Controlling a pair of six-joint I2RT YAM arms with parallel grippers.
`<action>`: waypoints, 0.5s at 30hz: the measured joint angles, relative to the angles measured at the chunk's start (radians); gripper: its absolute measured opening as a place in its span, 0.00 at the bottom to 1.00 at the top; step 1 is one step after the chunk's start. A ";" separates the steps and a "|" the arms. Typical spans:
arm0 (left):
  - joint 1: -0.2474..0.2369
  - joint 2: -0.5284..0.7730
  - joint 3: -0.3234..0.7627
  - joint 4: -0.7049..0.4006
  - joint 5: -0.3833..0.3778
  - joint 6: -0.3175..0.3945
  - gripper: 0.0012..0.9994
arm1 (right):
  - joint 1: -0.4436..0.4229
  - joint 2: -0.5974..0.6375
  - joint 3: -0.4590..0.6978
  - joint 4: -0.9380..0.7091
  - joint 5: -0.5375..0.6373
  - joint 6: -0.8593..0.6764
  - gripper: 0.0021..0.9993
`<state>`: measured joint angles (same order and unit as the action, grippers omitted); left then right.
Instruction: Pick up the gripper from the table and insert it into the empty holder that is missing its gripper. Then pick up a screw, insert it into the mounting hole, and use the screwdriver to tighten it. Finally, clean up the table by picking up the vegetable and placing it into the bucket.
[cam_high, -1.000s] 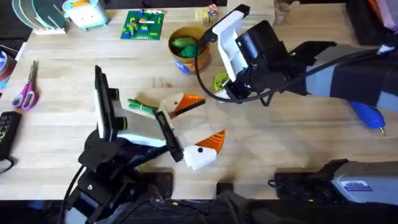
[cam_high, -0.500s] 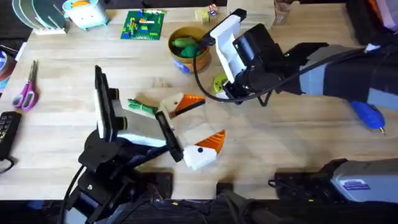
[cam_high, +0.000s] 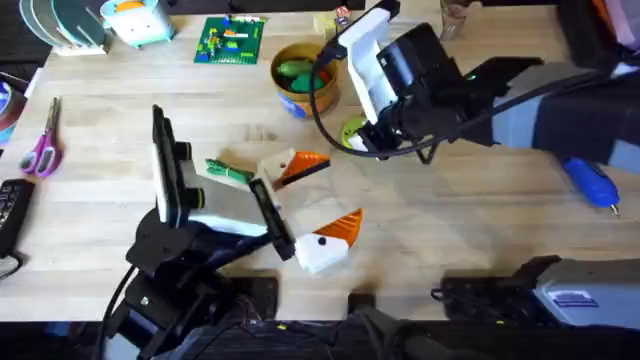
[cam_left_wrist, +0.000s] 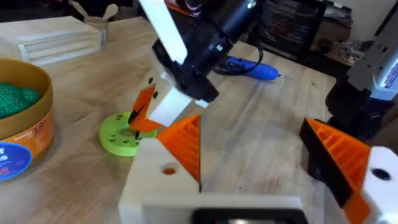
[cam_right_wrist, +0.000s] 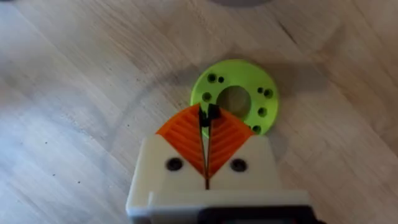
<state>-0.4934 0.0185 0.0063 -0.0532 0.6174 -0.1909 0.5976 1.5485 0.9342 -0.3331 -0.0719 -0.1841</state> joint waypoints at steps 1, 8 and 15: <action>0.000 0.000 0.000 0.000 0.000 0.000 0.99 | 0.000 -0.014 0.016 -0.024 0.000 0.000 0.01; 0.000 0.000 0.000 0.000 0.000 0.000 0.99 | 0.000 -0.090 0.221 -0.302 -0.001 0.000 0.00; 0.000 0.000 0.000 0.000 0.000 0.000 0.99 | 0.032 -0.091 0.506 -0.600 0.000 0.000 0.00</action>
<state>-0.4931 0.0185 0.0063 -0.0532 0.6174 -0.1909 0.6301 1.4570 1.4398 -0.9329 -0.0719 -0.1841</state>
